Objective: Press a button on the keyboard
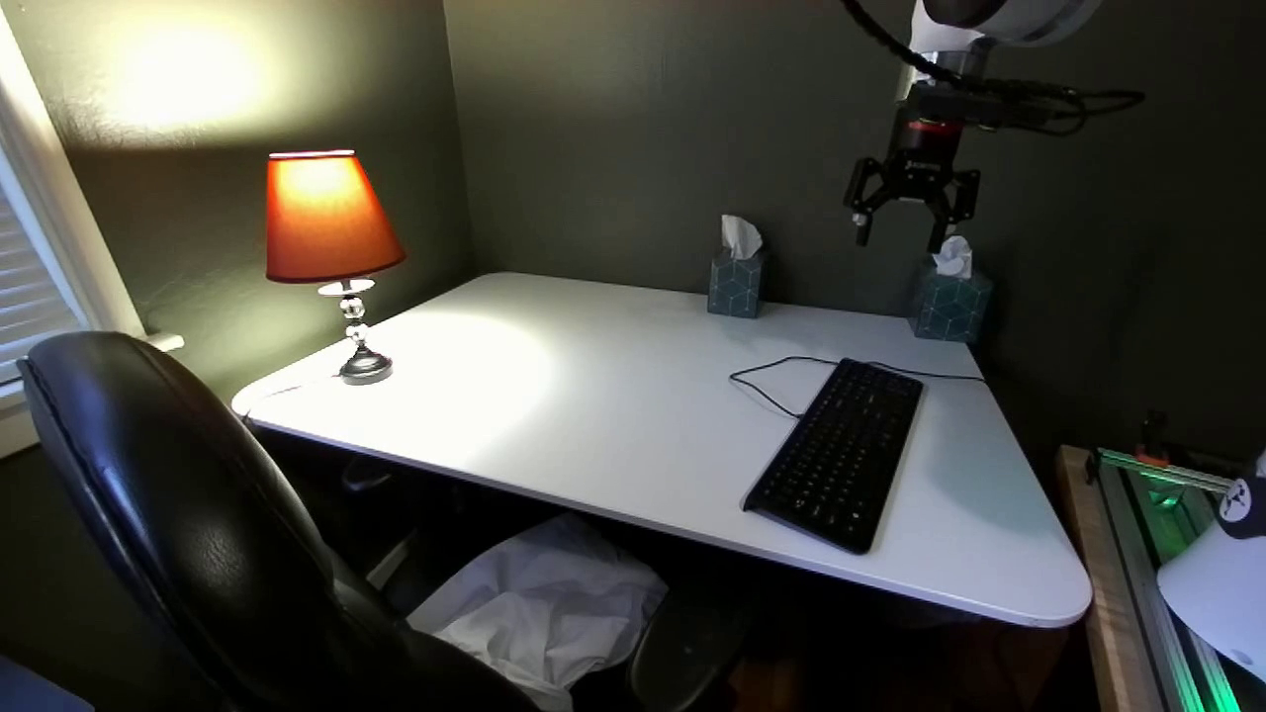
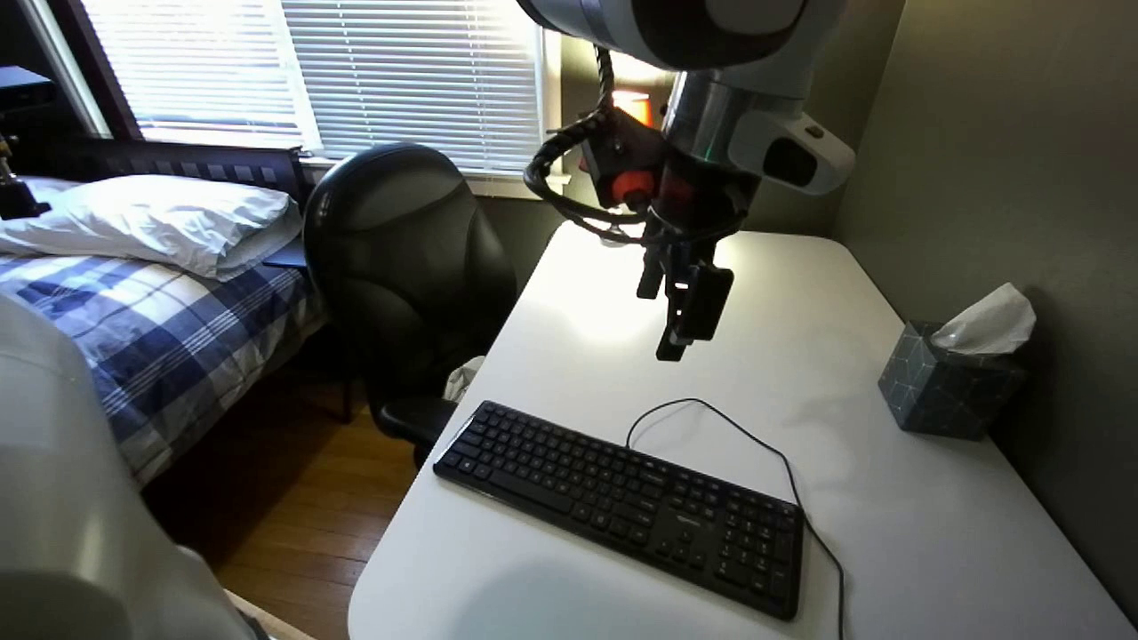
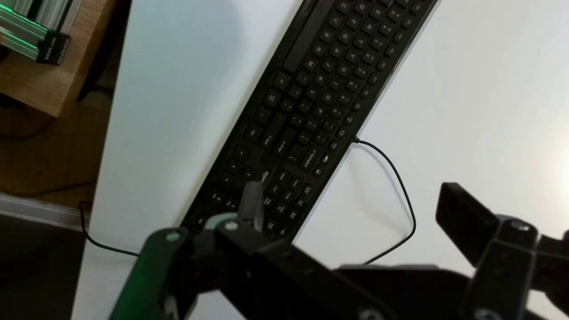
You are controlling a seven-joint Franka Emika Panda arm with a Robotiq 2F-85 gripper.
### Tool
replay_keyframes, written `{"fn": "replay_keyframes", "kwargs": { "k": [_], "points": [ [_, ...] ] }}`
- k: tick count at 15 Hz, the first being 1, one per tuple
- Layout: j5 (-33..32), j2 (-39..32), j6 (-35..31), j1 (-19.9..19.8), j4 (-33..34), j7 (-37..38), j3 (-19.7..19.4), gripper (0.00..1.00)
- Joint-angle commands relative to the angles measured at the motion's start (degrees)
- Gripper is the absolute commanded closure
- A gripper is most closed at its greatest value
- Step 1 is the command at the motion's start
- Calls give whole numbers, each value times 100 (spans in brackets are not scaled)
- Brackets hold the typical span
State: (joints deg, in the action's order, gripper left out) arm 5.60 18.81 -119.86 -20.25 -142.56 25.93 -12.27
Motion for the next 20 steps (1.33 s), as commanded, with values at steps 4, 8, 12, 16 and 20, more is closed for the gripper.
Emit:
{"fn": "replay_keyframes", "kwargs": {
  "k": [4,8,12,16,20],
  "points": [
    [-5,-25,12,0,12,56,-9,0],
    [-75,-281,-143,-47,-35,387,32,0],
    [-28,-565,-512,-57,-188,604,-24,0],
    [58,-873,-1132,-64,-406,880,-128,0],
    [-70,-1232,-1590,-112,-527,932,-277,0]
  ]
}}
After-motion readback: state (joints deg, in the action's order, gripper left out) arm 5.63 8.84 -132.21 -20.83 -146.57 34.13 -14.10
